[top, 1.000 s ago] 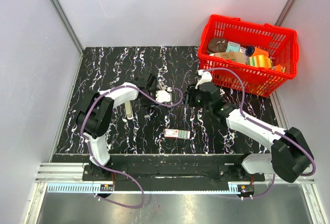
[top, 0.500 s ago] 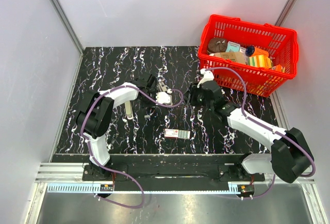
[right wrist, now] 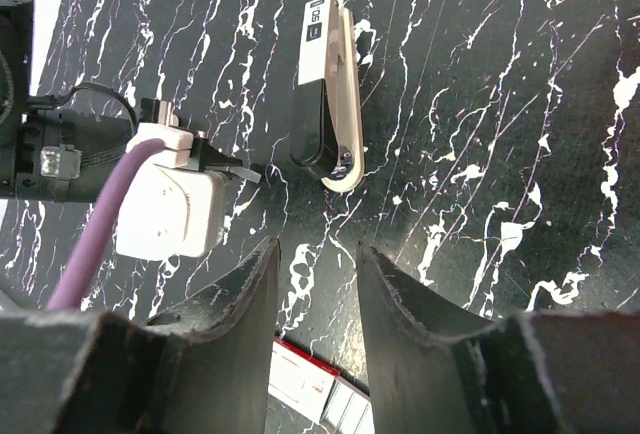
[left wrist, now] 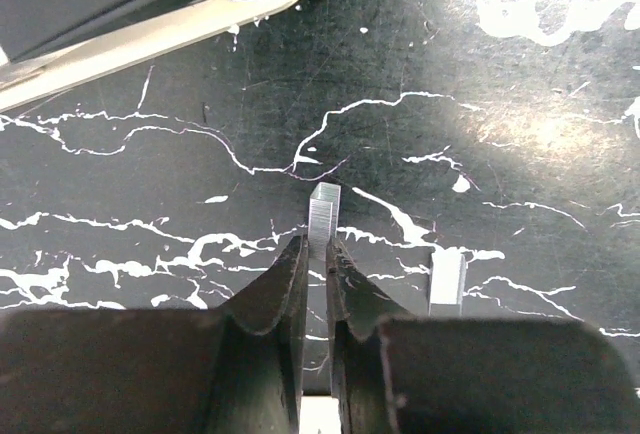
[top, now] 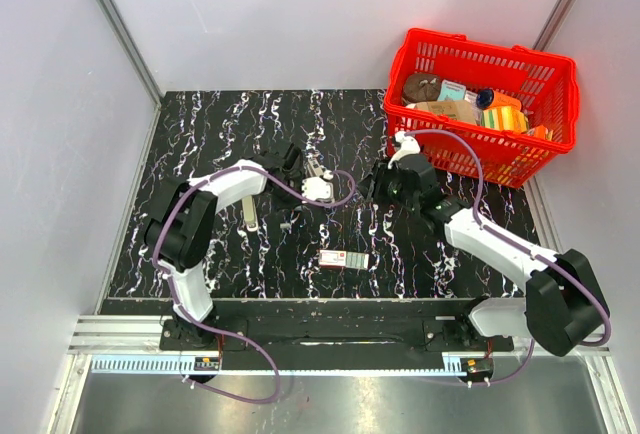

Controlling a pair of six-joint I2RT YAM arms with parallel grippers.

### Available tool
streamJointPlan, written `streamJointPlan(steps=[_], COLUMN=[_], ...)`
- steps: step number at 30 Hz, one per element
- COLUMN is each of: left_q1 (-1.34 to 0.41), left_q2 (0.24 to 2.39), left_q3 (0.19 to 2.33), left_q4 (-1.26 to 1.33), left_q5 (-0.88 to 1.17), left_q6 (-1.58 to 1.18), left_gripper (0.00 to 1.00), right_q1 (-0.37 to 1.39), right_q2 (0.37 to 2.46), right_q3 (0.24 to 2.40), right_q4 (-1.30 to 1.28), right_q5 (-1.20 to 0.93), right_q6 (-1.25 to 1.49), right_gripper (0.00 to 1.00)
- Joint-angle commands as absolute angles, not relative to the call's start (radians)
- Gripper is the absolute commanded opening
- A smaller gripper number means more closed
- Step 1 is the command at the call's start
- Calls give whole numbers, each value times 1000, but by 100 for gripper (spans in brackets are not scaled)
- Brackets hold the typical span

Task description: Unload the staples from the stapler

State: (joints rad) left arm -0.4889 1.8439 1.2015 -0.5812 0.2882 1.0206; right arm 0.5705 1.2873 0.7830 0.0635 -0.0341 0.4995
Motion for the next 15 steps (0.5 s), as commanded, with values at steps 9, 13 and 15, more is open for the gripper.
streamJointPlan(steps=[9,13,15], left_q1=[-511,-555,-586], left_q2=[1557,1416,1310], left_q3=[1151,1135,1103], left_q4=[-515,-564,-584], left_q5=[292,210,172], left_q6=[974,1034,1127], left_gripper=[0,0,0], right_q1=[477,427,416], right_q2=[1281,1322,1347], right_q3=[824,862,893], right_q4=[89,97,97], right_q5=[-287,-425,-489], right_q6=[600,650,667], right_gripper=[49,50,51])
